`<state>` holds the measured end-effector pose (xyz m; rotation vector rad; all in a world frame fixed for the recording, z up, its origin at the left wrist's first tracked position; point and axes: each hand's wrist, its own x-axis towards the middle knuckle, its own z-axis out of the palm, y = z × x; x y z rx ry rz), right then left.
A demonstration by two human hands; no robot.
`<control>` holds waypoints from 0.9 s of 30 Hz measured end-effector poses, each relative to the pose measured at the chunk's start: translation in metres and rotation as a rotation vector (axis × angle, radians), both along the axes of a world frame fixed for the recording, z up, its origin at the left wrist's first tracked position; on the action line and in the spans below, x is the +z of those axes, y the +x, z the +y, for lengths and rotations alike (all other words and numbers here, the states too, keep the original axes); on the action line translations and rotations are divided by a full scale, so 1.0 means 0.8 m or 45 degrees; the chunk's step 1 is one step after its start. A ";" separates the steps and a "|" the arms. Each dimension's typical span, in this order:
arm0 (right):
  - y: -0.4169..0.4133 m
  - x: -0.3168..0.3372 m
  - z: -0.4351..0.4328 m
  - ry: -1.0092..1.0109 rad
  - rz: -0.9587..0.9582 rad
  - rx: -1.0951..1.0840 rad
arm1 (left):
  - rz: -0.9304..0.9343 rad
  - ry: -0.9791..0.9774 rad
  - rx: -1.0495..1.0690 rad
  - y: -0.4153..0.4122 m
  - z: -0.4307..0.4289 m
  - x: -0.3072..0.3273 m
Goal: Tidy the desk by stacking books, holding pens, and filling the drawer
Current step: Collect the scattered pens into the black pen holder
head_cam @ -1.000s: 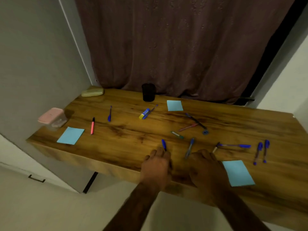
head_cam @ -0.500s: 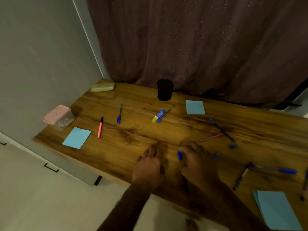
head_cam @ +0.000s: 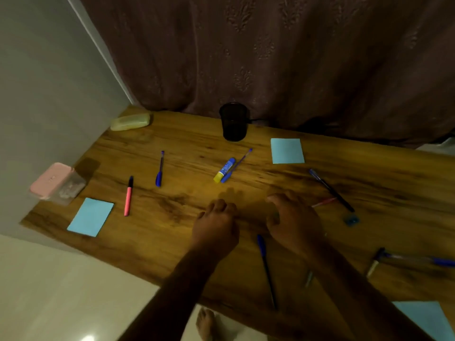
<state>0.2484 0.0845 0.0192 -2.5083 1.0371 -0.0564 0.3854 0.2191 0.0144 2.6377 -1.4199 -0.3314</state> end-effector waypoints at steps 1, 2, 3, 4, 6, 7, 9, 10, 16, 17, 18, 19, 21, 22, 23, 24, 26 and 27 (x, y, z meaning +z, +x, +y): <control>0.001 -0.002 0.000 0.003 -0.008 -0.033 | 0.003 0.005 -0.023 0.005 -0.004 -0.001; 0.000 -0.002 0.000 0.004 -0.020 -0.076 | 0.009 0.010 -0.058 0.011 -0.009 -0.003; -0.001 -0.001 0.001 0.005 -0.030 -0.121 | 0.025 0.017 -0.098 0.016 -0.013 -0.005; -0.004 0.000 0.002 0.006 -0.031 -0.154 | 0.046 0.020 -0.133 0.021 -0.017 -0.007; -0.011 -0.001 0.002 0.017 -0.003 -0.229 | 0.079 0.025 -0.223 0.030 -0.026 -0.010; -0.017 -0.002 0.002 0.028 0.017 -0.274 | 0.087 0.024 -0.267 0.034 -0.030 -0.013; -0.031 -0.003 -0.001 0.056 0.032 -0.364 | 0.119 0.028 -0.328 0.037 -0.037 -0.017; -0.040 -0.003 0.000 0.078 0.020 -0.409 | 0.154 0.037 -0.345 0.035 -0.040 -0.019; -0.058 -0.004 0.034 0.313 0.051 -0.405 | 0.334 0.091 -0.264 0.015 -0.046 -0.026; -0.054 -0.008 0.045 0.357 0.066 -0.366 | 0.355 0.099 -0.241 0.012 -0.046 -0.028; -0.049 -0.012 0.056 0.396 0.082 -0.340 | 0.371 0.094 -0.221 0.010 -0.045 -0.030; -0.043 -0.015 0.066 0.415 0.091 -0.328 | 0.384 0.085 -0.201 0.009 -0.044 -0.030; -0.033 -0.022 0.078 0.386 0.108 -0.317 | 0.413 0.074 -0.168 0.008 -0.043 -0.031; -0.028 -0.024 0.080 0.350 0.119 -0.294 | 0.436 0.077 -0.150 0.008 -0.041 -0.033; -0.023 -0.026 0.078 0.319 0.127 -0.271 | 0.475 0.085 -0.130 0.009 -0.040 -0.036; -0.020 -0.025 0.077 0.302 0.128 -0.262 | 0.541 0.074 -0.109 0.009 -0.037 -0.038; -0.017 -0.025 0.070 0.346 0.100 -0.275 | 0.783 -0.010 -0.021 0.004 -0.031 -0.040; -0.016 -0.025 0.066 0.386 0.059 -0.290 | 0.930 -0.055 0.043 -0.001 -0.028 -0.037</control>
